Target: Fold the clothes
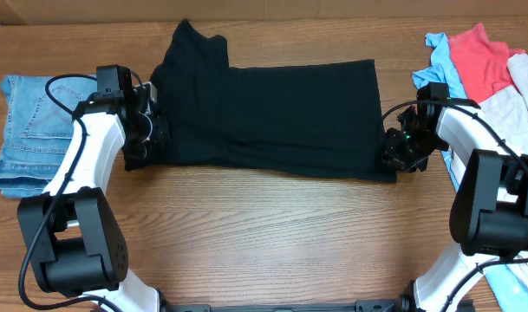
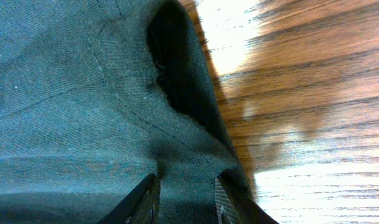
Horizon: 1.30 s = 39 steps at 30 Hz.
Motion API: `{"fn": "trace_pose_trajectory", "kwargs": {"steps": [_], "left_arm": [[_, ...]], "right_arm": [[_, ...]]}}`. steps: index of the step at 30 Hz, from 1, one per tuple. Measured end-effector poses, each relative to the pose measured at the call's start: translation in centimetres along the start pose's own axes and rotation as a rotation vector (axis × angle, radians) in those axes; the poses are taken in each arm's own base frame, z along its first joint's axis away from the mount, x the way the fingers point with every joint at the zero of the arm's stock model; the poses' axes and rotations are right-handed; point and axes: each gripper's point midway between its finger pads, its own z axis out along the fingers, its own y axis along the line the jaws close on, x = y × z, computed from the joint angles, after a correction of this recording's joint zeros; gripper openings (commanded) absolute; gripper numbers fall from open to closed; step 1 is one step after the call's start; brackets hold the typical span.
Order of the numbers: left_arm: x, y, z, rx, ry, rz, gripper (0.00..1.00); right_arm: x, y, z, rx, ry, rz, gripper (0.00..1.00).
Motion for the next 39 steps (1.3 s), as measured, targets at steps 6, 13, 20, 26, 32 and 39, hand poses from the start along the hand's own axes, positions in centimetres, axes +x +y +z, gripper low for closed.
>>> {"fn": "trace_pose_trajectory", "kwargs": {"steps": [6, 13, 20, 26, 32, 39], "left_arm": [[2.2, 0.3, -0.1, -0.012, 0.089, -0.020, 0.09], [2.7, 0.3, -0.2, -0.015, 0.109, -0.025, 0.12], [3.4, 0.4, -0.3, -0.019, 0.137, -0.032, 0.10], [2.9, 0.3, -0.2, -0.015, 0.118, -0.023, 0.04], [-2.5, -1.1, -1.0, 0.041, -0.077, 0.026, 0.04], [-3.5, -1.4, -1.6, 0.046, -0.105, 0.029, 0.17]], "right_arm": [[0.0, 0.0, 0.0, -0.001, 0.001, 0.000, 0.34], [0.0, 0.0, 0.0, -0.001, 0.001, 0.000, 0.34], [0.0, 0.0, 0.0, -0.001, 0.001, 0.000, 0.34], [0.0, 0.0, 0.0, -0.001, 0.001, 0.000, 0.34], [0.0, 0.0, 0.0, -0.001, 0.001, 0.001, 0.35], [0.4, -0.5, 0.0, 0.027, 0.015, 0.025, 0.34]]}}
